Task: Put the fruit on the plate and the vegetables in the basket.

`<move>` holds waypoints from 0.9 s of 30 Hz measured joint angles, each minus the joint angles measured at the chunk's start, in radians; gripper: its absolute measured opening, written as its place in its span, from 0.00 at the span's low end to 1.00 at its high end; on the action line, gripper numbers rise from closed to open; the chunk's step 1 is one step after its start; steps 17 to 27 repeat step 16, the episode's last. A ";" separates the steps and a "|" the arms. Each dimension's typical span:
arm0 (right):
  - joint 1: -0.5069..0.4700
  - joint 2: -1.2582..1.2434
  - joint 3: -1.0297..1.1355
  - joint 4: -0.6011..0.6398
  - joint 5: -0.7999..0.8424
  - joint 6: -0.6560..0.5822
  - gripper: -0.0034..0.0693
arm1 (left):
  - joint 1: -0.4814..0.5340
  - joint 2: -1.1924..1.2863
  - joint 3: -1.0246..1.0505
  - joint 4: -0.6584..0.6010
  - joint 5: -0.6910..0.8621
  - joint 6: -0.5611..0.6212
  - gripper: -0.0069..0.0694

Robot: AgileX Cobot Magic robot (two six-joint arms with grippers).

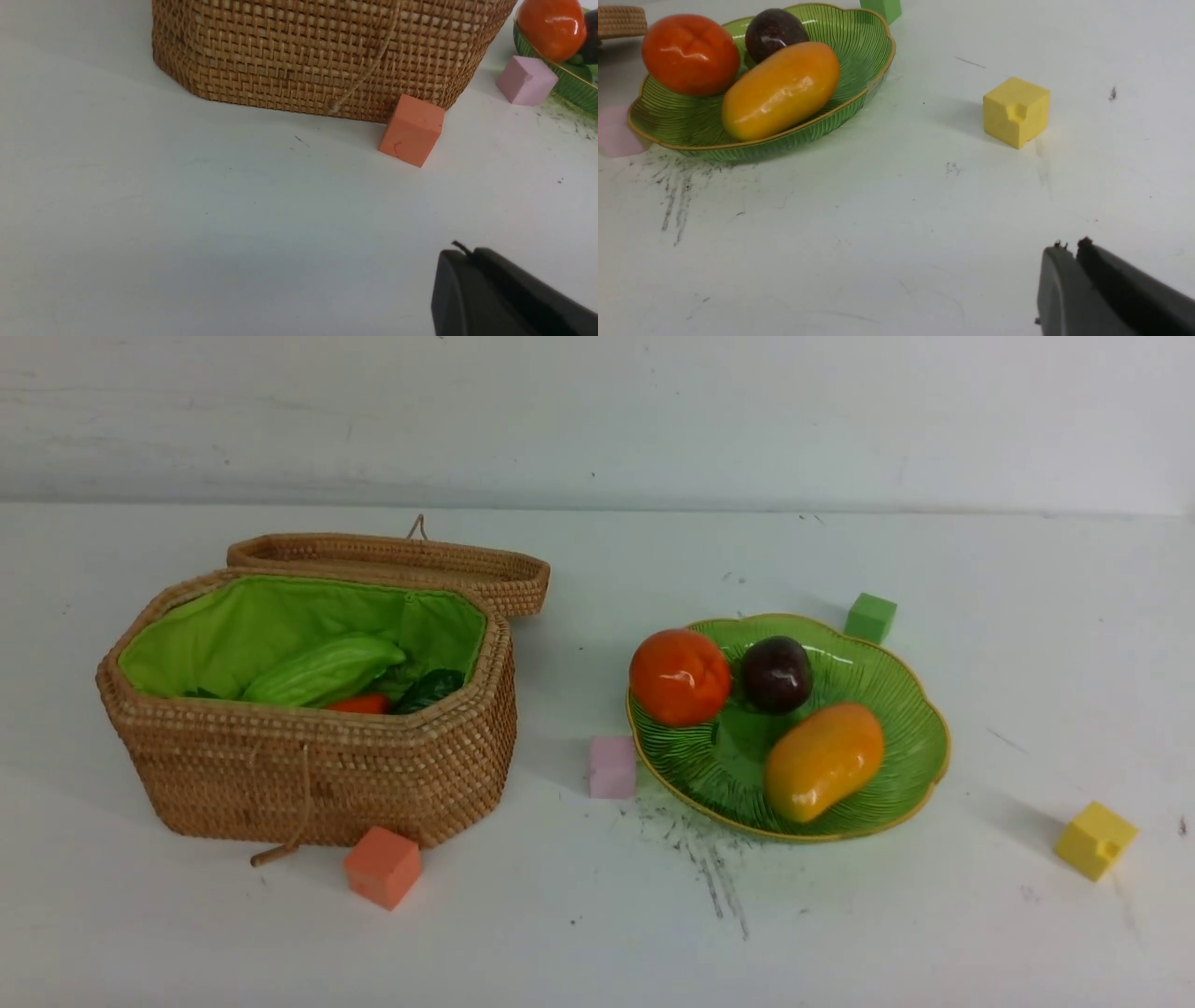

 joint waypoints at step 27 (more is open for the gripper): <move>0.000 0.000 0.000 0.000 -0.001 0.000 0.13 | 0.000 0.000 0.000 0.000 0.000 0.000 0.09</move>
